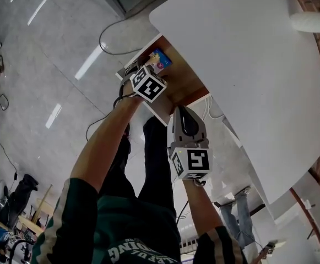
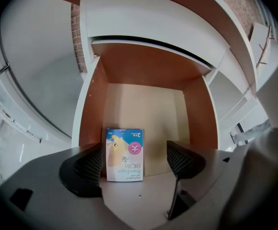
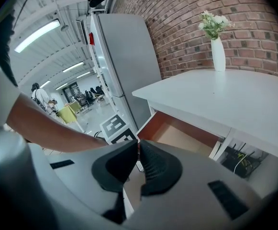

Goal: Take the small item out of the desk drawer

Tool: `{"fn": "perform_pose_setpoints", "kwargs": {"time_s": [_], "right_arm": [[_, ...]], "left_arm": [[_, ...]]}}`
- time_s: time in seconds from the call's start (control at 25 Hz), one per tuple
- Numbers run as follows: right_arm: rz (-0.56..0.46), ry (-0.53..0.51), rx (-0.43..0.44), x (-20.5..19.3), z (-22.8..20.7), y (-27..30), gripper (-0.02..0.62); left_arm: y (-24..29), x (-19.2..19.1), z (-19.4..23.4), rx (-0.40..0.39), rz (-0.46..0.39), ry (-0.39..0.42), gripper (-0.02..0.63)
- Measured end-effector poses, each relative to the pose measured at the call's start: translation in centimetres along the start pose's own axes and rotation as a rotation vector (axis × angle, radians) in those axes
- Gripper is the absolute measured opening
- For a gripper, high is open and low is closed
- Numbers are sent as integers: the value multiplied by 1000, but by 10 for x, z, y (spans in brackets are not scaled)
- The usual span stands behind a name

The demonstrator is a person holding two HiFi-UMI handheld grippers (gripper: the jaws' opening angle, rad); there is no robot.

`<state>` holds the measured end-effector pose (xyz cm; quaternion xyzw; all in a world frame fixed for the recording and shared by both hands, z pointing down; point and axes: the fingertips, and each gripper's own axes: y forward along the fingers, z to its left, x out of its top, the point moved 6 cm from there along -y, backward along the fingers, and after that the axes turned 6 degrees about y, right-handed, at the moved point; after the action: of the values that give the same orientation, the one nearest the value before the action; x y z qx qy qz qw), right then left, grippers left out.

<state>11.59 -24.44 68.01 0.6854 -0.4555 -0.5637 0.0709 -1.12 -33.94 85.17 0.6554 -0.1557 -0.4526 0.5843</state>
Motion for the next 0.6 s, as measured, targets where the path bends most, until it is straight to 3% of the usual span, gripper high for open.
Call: {"fn": "perform_pose_setpoints", "kwargs": {"time_s": [0.6], "right_arm": [[16,76,-33,-23,-8,7,25]], "left_arm": [[56,-9,17,7,65,-35,445]]}}
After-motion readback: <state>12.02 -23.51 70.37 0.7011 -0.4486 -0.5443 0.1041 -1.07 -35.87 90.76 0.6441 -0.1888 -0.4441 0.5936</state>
